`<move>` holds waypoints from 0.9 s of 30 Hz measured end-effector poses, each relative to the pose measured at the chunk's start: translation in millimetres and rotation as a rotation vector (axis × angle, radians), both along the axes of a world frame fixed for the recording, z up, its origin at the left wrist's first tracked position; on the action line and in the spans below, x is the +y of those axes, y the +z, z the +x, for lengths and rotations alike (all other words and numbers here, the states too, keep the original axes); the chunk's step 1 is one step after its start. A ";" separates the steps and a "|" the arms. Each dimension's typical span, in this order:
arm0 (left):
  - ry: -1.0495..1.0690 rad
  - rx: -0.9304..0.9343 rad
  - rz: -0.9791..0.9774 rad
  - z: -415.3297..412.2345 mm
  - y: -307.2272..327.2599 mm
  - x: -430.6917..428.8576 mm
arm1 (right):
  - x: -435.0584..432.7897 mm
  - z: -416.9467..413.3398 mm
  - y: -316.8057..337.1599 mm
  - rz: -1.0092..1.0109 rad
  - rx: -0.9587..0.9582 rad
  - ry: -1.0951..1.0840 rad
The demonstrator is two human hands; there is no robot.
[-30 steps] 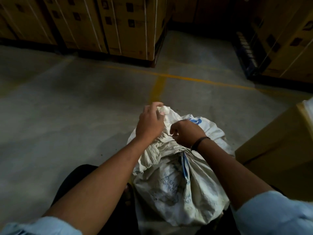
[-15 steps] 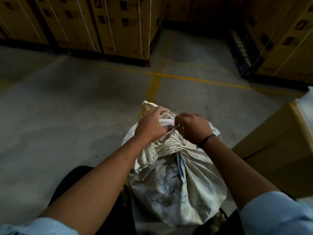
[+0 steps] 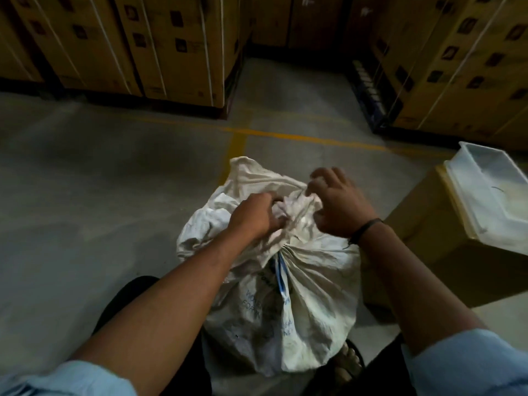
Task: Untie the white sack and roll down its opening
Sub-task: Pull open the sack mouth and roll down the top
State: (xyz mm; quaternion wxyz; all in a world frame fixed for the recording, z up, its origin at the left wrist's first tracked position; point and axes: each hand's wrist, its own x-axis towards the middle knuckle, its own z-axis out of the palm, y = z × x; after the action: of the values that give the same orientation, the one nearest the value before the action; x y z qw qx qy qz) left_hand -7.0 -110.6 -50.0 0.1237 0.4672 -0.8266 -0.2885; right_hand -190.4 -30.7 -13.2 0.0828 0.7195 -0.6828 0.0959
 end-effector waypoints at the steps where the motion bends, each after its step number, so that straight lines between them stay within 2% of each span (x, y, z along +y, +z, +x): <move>1: -0.011 0.012 -0.008 -7.3 1.0 4.3 | 3.7 6.3 -0.4 0.076 -0.005 0.086; 3: 0.011 0.147 -0.022 -19.3 5.3 12.6 | 10.0 16.7 -4.7 0.168 -0.055 0.199; 5: -0.022 0.302 0.021 -26.3 9.4 17.8 | 13.5 15.6 -6.7 0.188 -0.065 0.181; 9: -0.283 0.248 0.139 -29.6 8.8 24.5 | 18.3 -5.4 2.8 0.128 0.018 0.063; 11: -0.349 0.290 0.232 -28.7 10.7 25.5 | 22.5 -13.5 2.3 0.114 0.083 0.028; 13: -0.409 0.277 0.277 -24.9 12.7 21.9 | 26.7 -22.9 0.8 0.129 0.070 -0.076; 15: -0.415 0.128 0.175 -18.7 11.7 14.6 | 29.0 -33.3 3.3 0.091 0.013 -0.176; 17: -0.391 -0.047 0.064 -11.2 9.2 8.9 | 32.8 -42.0 8.1 -0.036 -0.011 -0.243; 19: -0.371 -0.117 0.018 -7.0 10.1 7.1 | 39.1 -45.5 10.3 -0.194 0.009 -0.276; 21: -0.303 -0.115 -0.127 -8.1 13.8 8.7 | 44.7 -44.4 14.8 -0.266 0.030 -0.281; 23: -0.253 -0.082 -0.368 -12.0 20.9 15.8 | 45.8 -42.3 23.6 -0.206 0.052 -0.281; 27: -0.290 0.063 -0.658 -30.7 17.3 40.0 | 54.6 -15.0 24.6 0.190 0.270 -0.266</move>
State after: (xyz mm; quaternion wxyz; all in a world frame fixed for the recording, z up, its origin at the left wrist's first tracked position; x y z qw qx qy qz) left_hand -37.7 -70.6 -32.7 0.2505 0.2710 -0.9287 -0.0358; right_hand -205.4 23.9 11.4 0.1171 0.6341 -0.7604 -0.0780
